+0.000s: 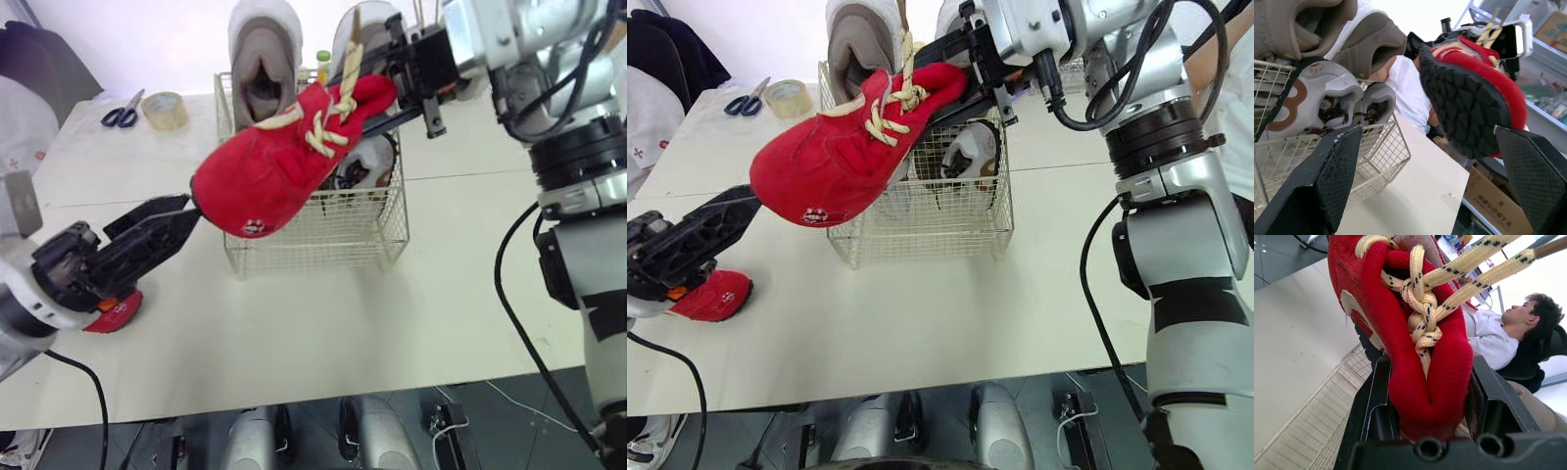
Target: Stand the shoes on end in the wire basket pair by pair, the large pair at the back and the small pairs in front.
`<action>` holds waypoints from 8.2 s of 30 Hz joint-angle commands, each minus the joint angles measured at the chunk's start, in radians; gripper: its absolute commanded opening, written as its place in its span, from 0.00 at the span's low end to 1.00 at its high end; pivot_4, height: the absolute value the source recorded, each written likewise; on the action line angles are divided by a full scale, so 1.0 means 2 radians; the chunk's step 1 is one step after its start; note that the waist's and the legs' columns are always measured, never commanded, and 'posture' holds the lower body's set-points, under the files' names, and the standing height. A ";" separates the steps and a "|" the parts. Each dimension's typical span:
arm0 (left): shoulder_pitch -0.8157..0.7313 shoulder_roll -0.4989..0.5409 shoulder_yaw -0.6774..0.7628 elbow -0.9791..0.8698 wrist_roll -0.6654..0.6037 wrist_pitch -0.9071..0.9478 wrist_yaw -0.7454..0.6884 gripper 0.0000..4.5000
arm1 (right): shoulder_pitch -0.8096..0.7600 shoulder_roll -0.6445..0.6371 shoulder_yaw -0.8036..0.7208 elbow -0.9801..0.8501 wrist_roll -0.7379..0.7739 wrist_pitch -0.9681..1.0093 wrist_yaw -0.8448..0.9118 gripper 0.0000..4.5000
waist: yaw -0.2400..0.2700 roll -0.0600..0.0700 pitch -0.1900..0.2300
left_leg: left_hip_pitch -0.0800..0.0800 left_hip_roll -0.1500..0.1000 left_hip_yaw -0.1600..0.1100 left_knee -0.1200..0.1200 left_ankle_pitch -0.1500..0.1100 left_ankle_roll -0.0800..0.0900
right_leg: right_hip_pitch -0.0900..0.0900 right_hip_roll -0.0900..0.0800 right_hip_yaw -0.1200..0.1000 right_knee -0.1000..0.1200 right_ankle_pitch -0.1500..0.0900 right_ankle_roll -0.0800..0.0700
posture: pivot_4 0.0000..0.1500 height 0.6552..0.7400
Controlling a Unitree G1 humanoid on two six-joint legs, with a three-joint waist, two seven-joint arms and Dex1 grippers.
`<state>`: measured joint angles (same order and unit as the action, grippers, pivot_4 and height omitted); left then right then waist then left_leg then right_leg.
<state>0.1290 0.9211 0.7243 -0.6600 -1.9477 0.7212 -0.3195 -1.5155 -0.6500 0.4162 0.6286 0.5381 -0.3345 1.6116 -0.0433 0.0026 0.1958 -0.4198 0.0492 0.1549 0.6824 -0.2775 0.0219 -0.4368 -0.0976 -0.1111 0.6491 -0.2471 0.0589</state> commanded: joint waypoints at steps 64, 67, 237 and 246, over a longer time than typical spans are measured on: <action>-0.191 -0.237 -0.253 0.012 0.116 -0.103 0.029 0.21 | 0.313 0.161 -0.327 -0.373 0.532 0.649 -0.582 0.97 | 0.016 -0.002 -0.002 | 0.001 -0.001 -0.004 0.001 0.000 0.000 | 0.004 0.003 -0.001 0.000 0.001 0.000 | 1.00 1.00; -0.191 -0.240 -0.257 0.013 0.123 -0.102 0.026 0.21 | 0.309 0.169 -0.322 -0.373 0.517 0.638 -0.584 0.97 | 0.016 -0.002 -0.002 | 0.001 -0.001 -0.004 0.001 0.000 0.000 | 0.004 0.003 -0.001 0.000 0.001 0.000 | 1.00 1.00; -0.024 -0.067 0.152 0.220 0.269 0.004 0.092 0.12 | 0.239 -0.052 -0.235 -0.389 0.165 0.575 -0.115 1.00 | 0.015 -0.012 -0.005 | -0.004 -0.001 -0.003 0.000 -0.001 -0.002 | -0.004 -0.003 -0.001 -0.001 0.001 -0.005 | 1.00 1.00; -0.267 0.000 -0.055 0.132 0.320 -0.054 0.000 0.12 | 0.232 -0.079 -0.290 -0.373 0.199 0.616 -0.163 1.00 | 0.014 -0.006 -0.006 | -0.003 -0.002 -0.002 -0.001 -0.002 -0.001 | -0.001 -0.005 -0.002 -0.003 0.002 -0.004 | 1.00 1.00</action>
<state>-0.3816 0.9496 0.7029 -0.4023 -1.3834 0.6580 -0.2914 -1.0377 -0.7996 -0.1257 -0.1034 0.9106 0.8904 1.3051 -0.0147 -0.0104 0.1837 -0.4263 0.0444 0.1539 0.6805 -0.2800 0.0218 -0.4400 -0.1064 -0.1144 0.6429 -0.2420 0.0532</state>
